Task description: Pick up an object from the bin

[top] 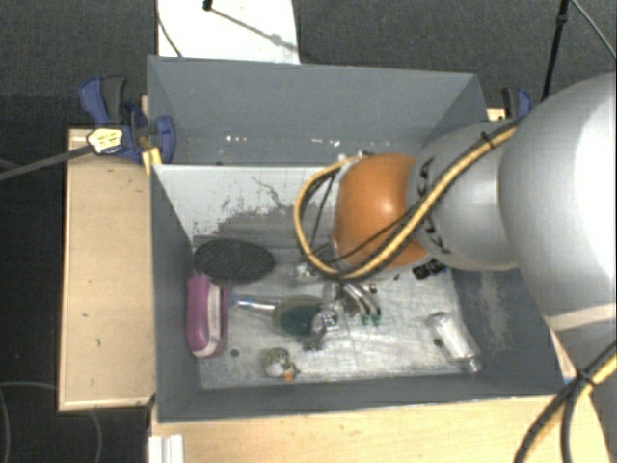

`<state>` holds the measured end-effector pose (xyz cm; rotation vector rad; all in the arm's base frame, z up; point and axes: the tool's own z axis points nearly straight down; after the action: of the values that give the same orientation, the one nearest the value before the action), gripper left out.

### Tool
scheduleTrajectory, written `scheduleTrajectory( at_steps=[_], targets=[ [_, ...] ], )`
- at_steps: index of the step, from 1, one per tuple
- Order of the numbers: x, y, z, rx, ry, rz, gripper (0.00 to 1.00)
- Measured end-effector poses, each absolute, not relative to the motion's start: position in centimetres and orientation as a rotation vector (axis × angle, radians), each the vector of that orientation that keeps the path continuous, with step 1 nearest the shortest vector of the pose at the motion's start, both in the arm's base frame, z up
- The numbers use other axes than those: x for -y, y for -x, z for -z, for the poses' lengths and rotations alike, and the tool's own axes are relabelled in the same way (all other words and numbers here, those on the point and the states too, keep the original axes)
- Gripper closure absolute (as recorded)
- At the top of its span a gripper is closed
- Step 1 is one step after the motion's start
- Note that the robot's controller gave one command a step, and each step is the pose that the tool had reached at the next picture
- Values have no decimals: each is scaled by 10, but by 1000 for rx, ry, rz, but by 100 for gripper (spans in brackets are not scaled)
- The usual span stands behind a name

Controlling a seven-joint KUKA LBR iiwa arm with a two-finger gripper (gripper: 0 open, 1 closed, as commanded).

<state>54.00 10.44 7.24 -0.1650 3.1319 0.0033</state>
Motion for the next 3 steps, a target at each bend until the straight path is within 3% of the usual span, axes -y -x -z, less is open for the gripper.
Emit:
scheduleTrajectory(
  at_steps=[1,2,3],
  targets=[
    [-105,-543,-75,-3125,163,-6,100],
    [-105,-545,-135,-3129,165,-3,100],
    [-105,-546,-147,-3132,166,-2,100]
  ],
)
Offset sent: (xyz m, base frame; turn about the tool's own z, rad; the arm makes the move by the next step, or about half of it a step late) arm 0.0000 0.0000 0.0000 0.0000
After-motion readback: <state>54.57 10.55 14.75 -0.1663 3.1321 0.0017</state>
